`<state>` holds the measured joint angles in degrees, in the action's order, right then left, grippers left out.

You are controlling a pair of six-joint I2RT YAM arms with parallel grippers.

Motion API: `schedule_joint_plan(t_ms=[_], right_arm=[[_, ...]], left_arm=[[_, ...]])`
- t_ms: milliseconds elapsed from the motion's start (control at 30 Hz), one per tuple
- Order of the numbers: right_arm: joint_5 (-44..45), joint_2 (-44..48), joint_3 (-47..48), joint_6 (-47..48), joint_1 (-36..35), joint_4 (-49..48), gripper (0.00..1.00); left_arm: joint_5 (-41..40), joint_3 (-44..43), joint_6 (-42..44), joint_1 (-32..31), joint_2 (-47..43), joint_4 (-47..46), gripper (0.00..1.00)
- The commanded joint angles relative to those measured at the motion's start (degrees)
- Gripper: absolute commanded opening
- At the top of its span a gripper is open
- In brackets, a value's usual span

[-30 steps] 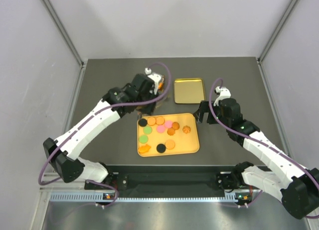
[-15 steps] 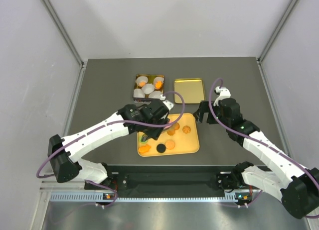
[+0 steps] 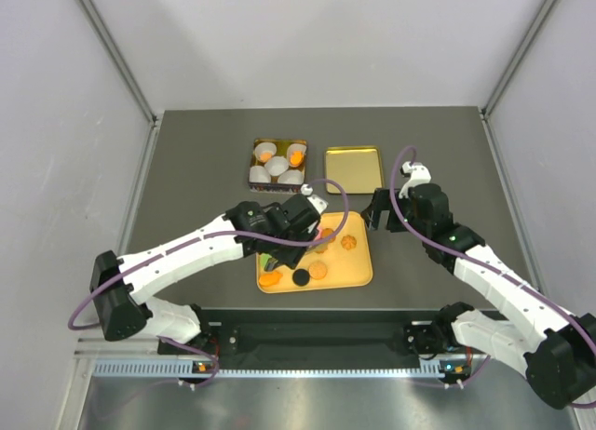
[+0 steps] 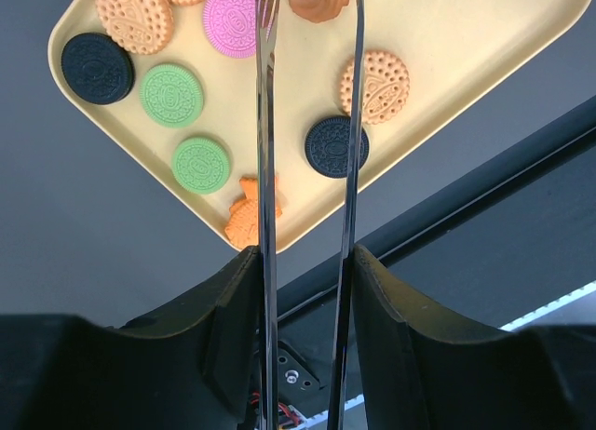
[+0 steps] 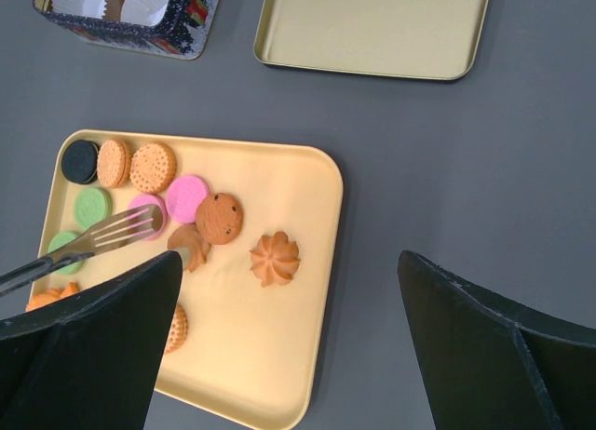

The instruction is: Pack the cookies

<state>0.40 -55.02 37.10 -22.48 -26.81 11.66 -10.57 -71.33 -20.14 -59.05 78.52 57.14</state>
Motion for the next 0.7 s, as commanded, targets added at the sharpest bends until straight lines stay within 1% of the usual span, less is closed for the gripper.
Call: schedule_joint_plan(t_ms=[0, 267, 333, 667], right_arm=[[0.56, 0.27, 0.08, 0.95, 0.53, -1.46, 1.0], [0.56, 0.45, 0.07, 0.86, 0.53, -1.38, 1.0], [0.56, 0.62, 0.08, 0.86, 0.53, -1.38, 1.0], [0.56, 0.71, 0.07, 0.95, 0.62, -1.47, 1.0]], left_arm=[[-1.65, 0.05, -0.69, -0.45, 0.14, -0.98, 0.47], [-2.0, -0.3, -0.25, -1.24, 2.07, -1.25, 0.48], [-2.09, -0.39, -0.25, -1.6, 2.25, -1.16, 0.5], [-2.18, -0.74, 0.1, -2.21, 3.22, -1.33, 0.5]])
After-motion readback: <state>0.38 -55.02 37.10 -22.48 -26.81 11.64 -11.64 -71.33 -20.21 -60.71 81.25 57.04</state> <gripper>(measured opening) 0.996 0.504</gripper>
